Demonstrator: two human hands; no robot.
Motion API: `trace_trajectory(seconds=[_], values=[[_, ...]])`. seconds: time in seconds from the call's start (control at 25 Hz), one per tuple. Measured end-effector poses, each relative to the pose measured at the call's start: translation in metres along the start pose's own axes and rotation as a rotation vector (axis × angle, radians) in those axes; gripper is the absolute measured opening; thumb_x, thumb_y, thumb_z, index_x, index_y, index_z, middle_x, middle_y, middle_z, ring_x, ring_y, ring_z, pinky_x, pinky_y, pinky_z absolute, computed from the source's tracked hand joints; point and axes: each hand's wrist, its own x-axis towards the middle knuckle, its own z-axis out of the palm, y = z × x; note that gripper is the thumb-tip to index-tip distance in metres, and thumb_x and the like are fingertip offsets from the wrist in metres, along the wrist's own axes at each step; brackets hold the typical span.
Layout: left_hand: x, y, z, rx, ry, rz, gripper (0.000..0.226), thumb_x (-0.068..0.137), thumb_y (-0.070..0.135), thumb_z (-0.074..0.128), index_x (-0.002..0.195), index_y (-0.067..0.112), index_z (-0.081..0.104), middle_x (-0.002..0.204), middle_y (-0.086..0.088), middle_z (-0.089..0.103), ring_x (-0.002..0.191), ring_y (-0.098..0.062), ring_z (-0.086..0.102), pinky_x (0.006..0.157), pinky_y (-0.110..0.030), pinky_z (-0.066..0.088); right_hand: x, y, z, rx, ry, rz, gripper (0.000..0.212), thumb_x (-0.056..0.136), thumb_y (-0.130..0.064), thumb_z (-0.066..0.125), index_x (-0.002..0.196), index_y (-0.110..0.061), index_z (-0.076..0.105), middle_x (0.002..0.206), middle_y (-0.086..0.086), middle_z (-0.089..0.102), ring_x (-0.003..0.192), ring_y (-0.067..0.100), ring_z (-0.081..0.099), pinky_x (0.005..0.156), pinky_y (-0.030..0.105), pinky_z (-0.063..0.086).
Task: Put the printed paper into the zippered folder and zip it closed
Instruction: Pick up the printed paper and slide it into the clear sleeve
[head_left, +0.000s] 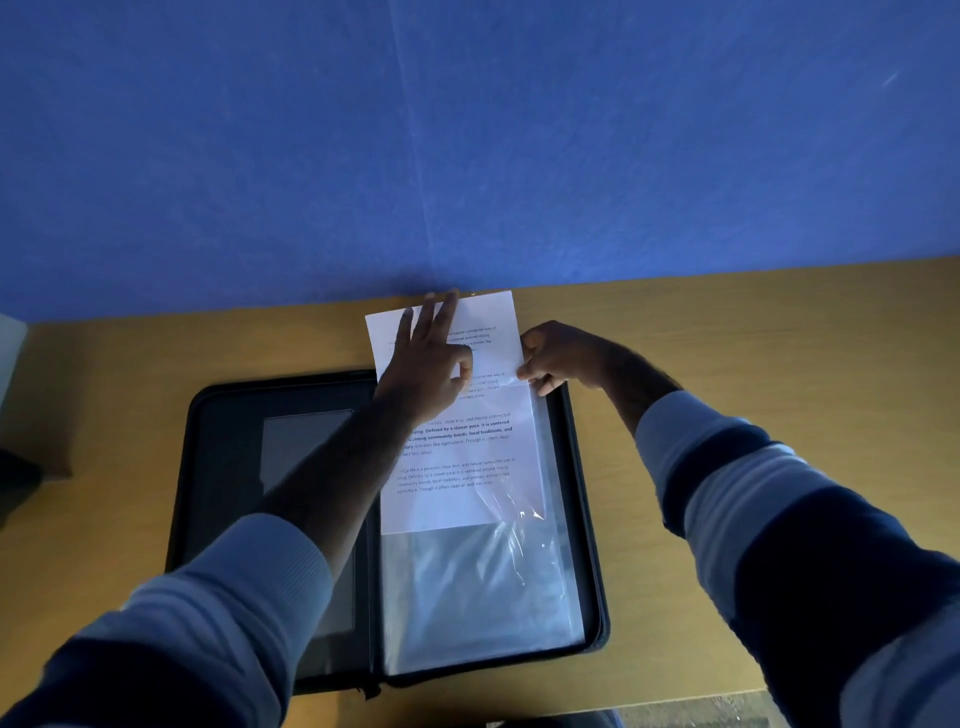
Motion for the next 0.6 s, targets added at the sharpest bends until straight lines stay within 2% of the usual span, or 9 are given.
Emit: trace_trajectory(seconds=[0.12,0.2,0.28,0.36,0.48,0.6], values=[[0.007,-0.004,-0.009,-0.035,-0.052,-0.009,0.011,0.081,0.024,0.076,0.075,0.028,0.067,0.167,-0.008,0.017,0.155,-0.031,0.009,0.124,-0.055,0.006,-0.002,0.0,0.002,0.009,-0.01,0.001,0.031,0.092,0.004,0.066,0.122,-0.003,0.065,0.107,0.022,0.074,0.09,0.034,0.075,0.076,0.04,0.065],[0.01,-0.007,-0.013,-0.056,-0.087,-0.028,0.011,0.078,0.026,0.079,0.075,0.028,0.068,0.163,-0.005,0.027,0.153,-0.027,0.017,0.123,-0.055,0.006,-0.004,0.005,0.007,0.068,0.005,0.013,0.022,0.093,0.001,0.065,0.115,-0.003,0.067,0.103,0.022,0.075,0.087,0.035,0.076,0.073,0.041,0.065],[0.012,-0.009,-0.012,-0.089,-0.124,-0.053,0.011,0.079,0.026,0.078,0.075,0.028,0.068,0.16,-0.003,0.031,0.151,-0.026,0.021,0.123,-0.055,0.002,-0.007,0.013,0.015,0.231,0.063,0.032,0.011,0.094,-0.003,0.065,0.105,-0.003,0.067,0.1,0.022,0.076,0.086,0.035,0.077,0.071,0.042,0.065],[0.013,-0.01,-0.009,-0.111,-0.147,-0.073,0.011,0.081,0.024,0.076,0.075,0.028,0.068,0.159,-0.003,0.033,0.15,-0.026,0.024,0.123,-0.055,-0.001,-0.011,0.022,0.021,0.444,0.112,0.05,0.014,0.092,-0.009,0.07,0.104,-0.003,0.067,0.1,0.019,0.077,0.088,0.033,0.077,0.072,0.041,0.064],[0.015,-0.011,-0.001,-0.146,-0.163,-0.084,0.013,0.082,0.023,0.075,0.075,0.027,0.065,0.161,-0.003,0.031,0.15,-0.025,0.025,0.122,-0.054,-0.003,-0.014,0.035,0.035,0.59,0.151,0.125,0.023,0.087,-0.011,0.075,0.106,0.001,0.069,0.102,0.017,0.078,0.094,0.033,0.076,0.083,0.045,0.062],[0.018,-0.013,0.006,-0.152,-0.205,-0.08,0.016,0.082,0.024,0.077,0.075,0.027,0.063,0.168,-0.005,0.018,0.155,-0.023,0.015,0.122,-0.052,-0.001,-0.016,0.039,0.052,0.63,0.284,0.212,0.011,0.092,-0.008,0.065,0.098,-0.001,0.07,0.094,0.016,0.079,0.086,0.031,0.077,0.078,0.042,0.061]])
